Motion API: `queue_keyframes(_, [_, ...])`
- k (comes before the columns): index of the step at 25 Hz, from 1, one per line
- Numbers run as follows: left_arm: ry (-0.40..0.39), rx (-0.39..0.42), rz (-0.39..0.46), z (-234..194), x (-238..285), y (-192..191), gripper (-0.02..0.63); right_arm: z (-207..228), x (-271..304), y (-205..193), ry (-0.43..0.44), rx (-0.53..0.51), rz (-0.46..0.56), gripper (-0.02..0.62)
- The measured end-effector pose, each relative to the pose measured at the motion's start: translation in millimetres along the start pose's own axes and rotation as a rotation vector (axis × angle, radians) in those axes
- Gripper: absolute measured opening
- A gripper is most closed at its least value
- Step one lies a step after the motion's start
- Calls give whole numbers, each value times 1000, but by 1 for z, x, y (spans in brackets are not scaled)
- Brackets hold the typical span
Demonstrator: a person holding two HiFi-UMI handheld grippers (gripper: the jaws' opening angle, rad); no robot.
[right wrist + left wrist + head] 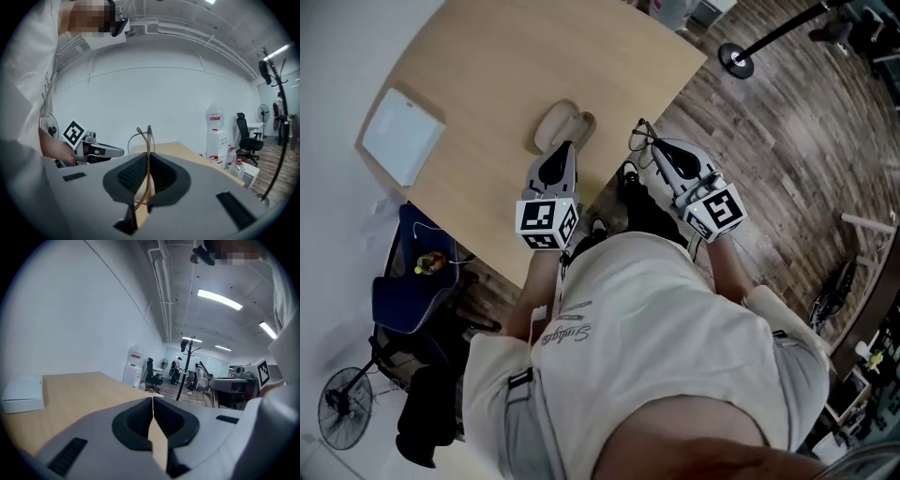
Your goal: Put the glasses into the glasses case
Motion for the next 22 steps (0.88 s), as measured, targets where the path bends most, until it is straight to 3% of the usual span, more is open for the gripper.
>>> queue_keyframes(11, [373,-26,20,-20,29,39,17,108,87,17,370,-15,32,9])
queue_keyframes(22, [632,-107,26,-15,32,34,16,131,149,11,683,-36,5,9])
Point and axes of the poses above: the fingertips, and each gripper's own axes: x forward along the fingers, z to its right, y out of its top, the point moved 8 cm from there along -x, backward along the fingers, and after that the axes turned 12 degrees about y, right-handed, at the moved point
